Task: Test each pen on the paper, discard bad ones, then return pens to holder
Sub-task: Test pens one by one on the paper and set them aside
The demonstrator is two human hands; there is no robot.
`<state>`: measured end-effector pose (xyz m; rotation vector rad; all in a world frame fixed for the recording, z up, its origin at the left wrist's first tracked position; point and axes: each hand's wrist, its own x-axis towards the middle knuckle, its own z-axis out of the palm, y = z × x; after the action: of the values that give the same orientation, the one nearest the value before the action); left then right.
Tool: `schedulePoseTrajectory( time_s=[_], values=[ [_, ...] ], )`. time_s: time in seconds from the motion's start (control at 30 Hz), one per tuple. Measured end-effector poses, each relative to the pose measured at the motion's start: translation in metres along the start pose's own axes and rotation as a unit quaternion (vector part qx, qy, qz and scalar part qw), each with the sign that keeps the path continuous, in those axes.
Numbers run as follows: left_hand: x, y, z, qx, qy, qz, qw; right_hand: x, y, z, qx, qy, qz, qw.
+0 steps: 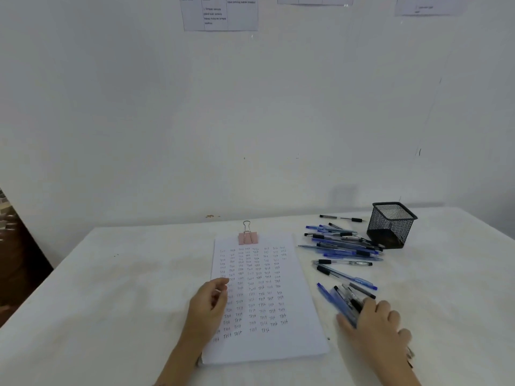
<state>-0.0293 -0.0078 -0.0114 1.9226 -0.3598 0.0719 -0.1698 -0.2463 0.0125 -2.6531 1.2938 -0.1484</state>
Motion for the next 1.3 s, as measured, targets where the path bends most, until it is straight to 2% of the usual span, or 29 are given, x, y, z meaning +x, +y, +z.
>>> schedulePoseTrajectory(
  time_s=[0.2, 0.37, 0.57, 0.77, 0.93, 1.1, 1.3],
  values=[
    [0.000, -0.002, 0.000, 0.000, -0.004, 0.014, 1.000, -0.011, 0.009, 0.003, 0.026, 0.017, -0.030, 0.999],
    [-0.001, -0.003, 0.001, 0.006, -0.005, 0.025, 1.000, -0.021, 0.022, 0.000, 0.046, -0.047, -0.068, 0.996],
    [0.001, -0.006, 0.002, 0.019, -0.007, 0.034, 0.999, -0.004, 0.028, -0.001, 0.110, -0.049, -0.025, 0.992],
    [0.001, -0.007, 0.000, 0.028, -0.008, 0.041, 0.999, 0.005, 0.013, -0.008, 0.056, -0.081, -0.038, 0.994],
    [0.001, -0.005, 0.000, 0.041, -0.010, 0.042, 0.998, 0.002, -0.005, -0.001, 0.044, -0.044, -0.077, 0.995],
    [0.000, -0.003, 0.000, 0.047, -0.007, 0.038, 0.998, 0.019, -0.012, 0.003, 0.008, -0.065, -0.125, 0.990],
    [0.000, -0.002, 0.000, 0.069, -0.004, 0.038, 0.997, 0.021, -0.011, 0.004, 0.007, -0.061, -0.136, 0.989]
  ],
)
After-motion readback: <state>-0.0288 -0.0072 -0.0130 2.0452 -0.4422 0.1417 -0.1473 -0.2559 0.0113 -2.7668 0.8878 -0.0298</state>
